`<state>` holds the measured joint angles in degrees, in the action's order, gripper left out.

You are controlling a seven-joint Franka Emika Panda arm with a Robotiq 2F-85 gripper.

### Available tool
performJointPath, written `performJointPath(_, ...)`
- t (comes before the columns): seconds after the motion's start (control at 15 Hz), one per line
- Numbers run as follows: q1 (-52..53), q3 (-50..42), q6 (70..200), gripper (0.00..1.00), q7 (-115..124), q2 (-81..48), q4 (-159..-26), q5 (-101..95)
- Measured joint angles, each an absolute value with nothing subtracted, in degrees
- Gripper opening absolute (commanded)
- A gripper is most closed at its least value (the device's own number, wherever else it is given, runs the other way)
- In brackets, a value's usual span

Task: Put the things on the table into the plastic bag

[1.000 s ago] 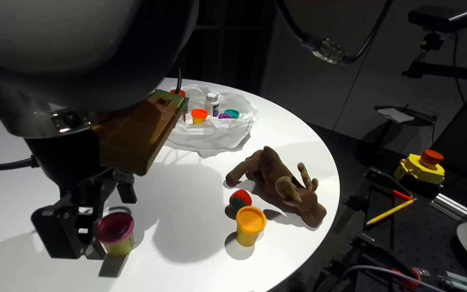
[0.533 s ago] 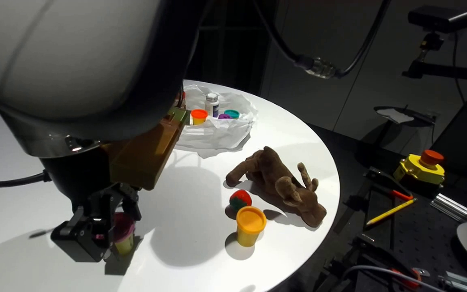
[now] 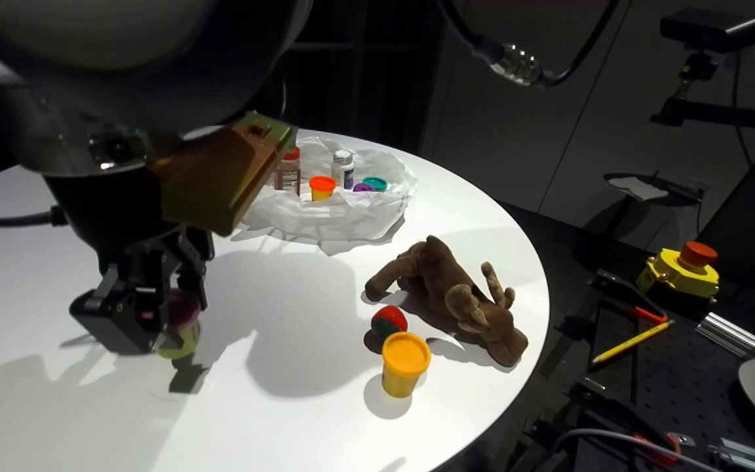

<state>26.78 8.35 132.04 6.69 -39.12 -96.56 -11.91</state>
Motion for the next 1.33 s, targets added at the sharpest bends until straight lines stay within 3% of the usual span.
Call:
performJointPath(0.53, 22.5, -0.8, 125.6, 0.24, 10.5, -31.4, -95.1, -20.2)
performJointPath(1.33, 10.7, -1.6, 125.3, 0.24, 10.1, -38.7, -91.3, -18.4)
